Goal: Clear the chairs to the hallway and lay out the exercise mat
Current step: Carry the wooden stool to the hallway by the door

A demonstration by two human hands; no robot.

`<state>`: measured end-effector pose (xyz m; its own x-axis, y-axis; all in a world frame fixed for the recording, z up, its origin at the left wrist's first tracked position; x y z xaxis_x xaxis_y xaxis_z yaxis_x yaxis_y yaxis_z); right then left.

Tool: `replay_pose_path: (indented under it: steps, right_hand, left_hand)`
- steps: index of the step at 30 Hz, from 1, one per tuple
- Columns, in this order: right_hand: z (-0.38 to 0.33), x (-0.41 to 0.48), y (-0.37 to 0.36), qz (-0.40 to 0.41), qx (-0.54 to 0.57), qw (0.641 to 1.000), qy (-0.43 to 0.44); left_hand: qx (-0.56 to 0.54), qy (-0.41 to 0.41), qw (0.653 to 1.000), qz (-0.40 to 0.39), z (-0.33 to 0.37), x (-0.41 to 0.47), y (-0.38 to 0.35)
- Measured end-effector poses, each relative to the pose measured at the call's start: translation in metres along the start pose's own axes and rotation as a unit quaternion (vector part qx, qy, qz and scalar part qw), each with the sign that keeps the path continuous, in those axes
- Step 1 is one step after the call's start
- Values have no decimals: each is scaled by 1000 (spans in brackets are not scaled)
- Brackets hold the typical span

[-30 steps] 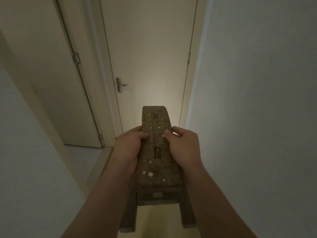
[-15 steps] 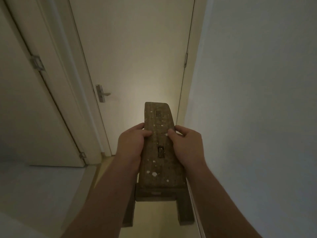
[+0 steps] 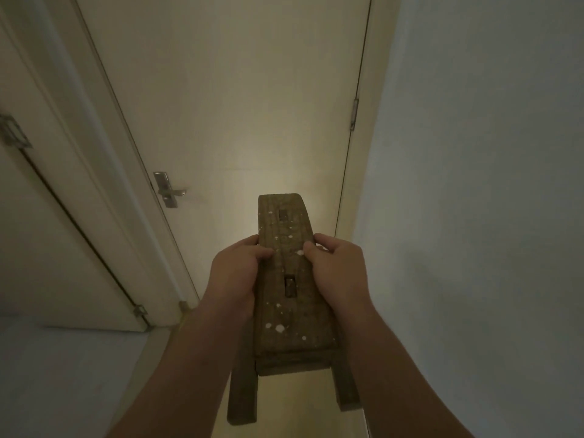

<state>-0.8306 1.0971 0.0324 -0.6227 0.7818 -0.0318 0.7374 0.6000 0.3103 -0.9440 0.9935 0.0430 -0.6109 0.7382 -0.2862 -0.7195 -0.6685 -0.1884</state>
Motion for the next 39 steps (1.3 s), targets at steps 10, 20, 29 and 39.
replay_pose_path:
  steps: [10,20,29,39]
  right_hand:
    - [27,130,-2,4,21,998,-58]
    - [71,256,-35,4,26,983,-181]
    - [112,325,-48,-3,11,967,-256]
    - [156,372,-34,-79,9,955,-285]
  left_hand:
    - [-27,45,999,-7,6,137,-6]
    - [0,145,988,-52,-12,293,19]
    - [8,200,979,-48,-41,384,25]
    - [49,238,970,-8,-70,425,2]
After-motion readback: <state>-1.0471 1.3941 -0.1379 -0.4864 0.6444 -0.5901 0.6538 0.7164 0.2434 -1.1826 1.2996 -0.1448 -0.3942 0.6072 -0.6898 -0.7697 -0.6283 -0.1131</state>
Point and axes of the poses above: each hand's wrist, its own x-axis towards the middle knuckle, its own y-axis out of the back of the hand, z = x × y, the point moved 2 cm from there along x, towards the middle knuckle, and after that the axes turned 13 degrees about -z, right-handed, at the moved point
